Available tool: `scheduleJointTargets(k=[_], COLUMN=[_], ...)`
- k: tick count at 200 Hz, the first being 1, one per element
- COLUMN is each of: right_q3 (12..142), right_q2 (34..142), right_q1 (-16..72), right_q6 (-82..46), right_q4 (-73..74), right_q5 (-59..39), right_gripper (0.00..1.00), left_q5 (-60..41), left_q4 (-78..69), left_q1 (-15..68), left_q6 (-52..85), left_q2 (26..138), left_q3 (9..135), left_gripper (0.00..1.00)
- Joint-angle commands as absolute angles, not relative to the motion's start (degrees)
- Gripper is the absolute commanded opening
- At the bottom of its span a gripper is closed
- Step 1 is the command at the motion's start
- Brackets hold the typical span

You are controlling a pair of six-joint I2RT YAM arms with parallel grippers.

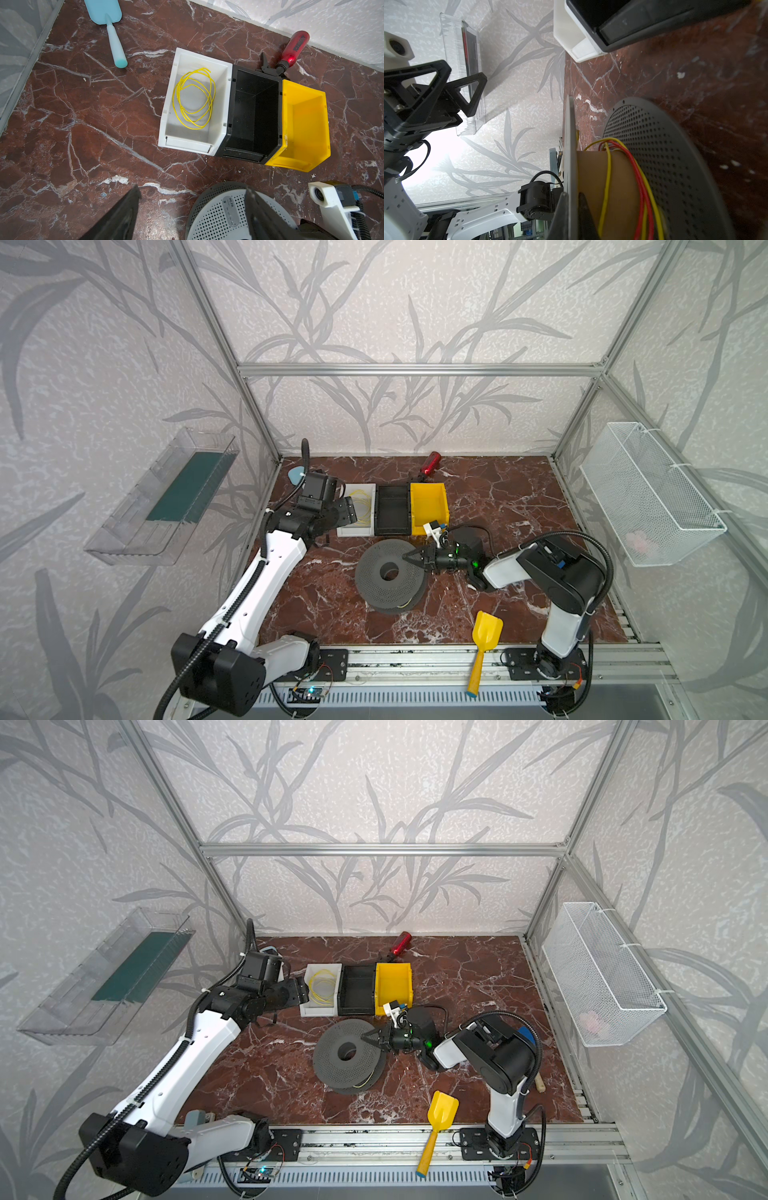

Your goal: Wrap the cables

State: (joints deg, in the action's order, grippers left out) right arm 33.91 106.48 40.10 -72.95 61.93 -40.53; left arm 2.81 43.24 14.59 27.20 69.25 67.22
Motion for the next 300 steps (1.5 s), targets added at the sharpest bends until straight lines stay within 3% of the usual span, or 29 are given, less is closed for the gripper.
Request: scheduleJointTargets(k=[1,22,37,49,92,121,142,181,200,247,300], right_q3=[32.33,32.17,32.17,32.08,32.05,33.09,34.91,37.84,39.73,45.3,47.87], right_q2=[107.25,106.46,105.64,104.64,99.03,91.74,84.23,70.43,67.65,68.66,75.57], right_q1=[40.13,40.08,40.09,40.08,39.99,39.91,39.86,39.15,36.67,35.7,35.77], right_q6=[-69.66,-65.2,-62.12,-59.77,-51.52,-45.0,-38.02,-28.08,-27.61,-24.91,-24.87], right_q4=[64.22,58.52,54.68,51.27,37.69,26.01,13.88,-2.09,-4.49,-4.67,-1.87], right_q5=[-40.69,-40.41,-40.02,-39.41,-36.38,-32.56,-27.88,-16.14,-17.27,-19.18,-23.16], right_gripper=[0.0,0.0,0.05,0.17,0.41,0.67,0.76,0.82,0.82,0.81,0.79], left_q5=[3.48,3.3,3.01,2.87,2.99,3.46,5.05,6.76,7.58,2.72,2.45], left_q4=[43.87,43.95,43.86,43.79,44.83,47.45,49.75,54.91,56.13,54.15,50.17], left_q1=[14.77,14.77,14.77,14.77,14.77,14.77,14.77,14.68,14.68,14.75,14.77], left_q6=[26.55,27.06,27.7,28.06,28.23,27.7,27.33,26.6,26.65,29.63,34.54], left_q2=[70.21,70.86,71.09,71.11,71.13,71.65,72.31,75.93,78.87,88.16,98.07], left_q3=[68.9,69.17,69.08,69.08,69.06,69.51,69.76,73.6,75.25,78.13,80.51], left_gripper=[0.8,0.81,0.81,0.83,0.85,0.85,0.84,0.76,0.71,0.61,0.58])
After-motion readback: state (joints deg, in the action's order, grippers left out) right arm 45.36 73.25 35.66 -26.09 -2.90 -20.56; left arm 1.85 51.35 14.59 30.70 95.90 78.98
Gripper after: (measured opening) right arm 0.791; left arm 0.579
